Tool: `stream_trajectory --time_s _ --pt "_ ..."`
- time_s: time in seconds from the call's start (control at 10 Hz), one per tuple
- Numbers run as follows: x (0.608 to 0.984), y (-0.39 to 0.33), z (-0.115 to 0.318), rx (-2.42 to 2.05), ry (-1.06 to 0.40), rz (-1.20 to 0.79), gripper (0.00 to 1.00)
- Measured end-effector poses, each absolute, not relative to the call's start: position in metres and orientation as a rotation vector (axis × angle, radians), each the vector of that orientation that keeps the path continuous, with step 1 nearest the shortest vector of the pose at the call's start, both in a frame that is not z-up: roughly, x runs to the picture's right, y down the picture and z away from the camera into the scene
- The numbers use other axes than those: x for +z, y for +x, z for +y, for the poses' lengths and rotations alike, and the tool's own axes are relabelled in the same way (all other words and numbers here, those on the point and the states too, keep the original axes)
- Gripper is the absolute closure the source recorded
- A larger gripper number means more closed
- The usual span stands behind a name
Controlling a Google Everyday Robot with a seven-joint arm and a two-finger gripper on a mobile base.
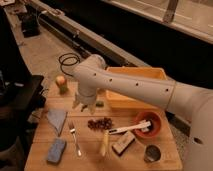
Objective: Place sponge in paper cup
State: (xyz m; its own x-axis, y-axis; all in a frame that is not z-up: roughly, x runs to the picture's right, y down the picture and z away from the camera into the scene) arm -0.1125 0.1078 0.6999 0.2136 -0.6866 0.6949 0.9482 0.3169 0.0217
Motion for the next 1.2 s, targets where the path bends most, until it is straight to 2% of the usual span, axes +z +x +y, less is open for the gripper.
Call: stream_trajectory --time_s 0.3,0.8,1.2 --pt "0.695 -0.131 0.161 -1.182 -0.523 -0.827 0.35" --pt "0.695 -0.132 0.166 -1.179 -0.532 -0.847 0.35" --pt "0.722 -0.166 0.175 -1.200 -0.591 -0.893 0.35"
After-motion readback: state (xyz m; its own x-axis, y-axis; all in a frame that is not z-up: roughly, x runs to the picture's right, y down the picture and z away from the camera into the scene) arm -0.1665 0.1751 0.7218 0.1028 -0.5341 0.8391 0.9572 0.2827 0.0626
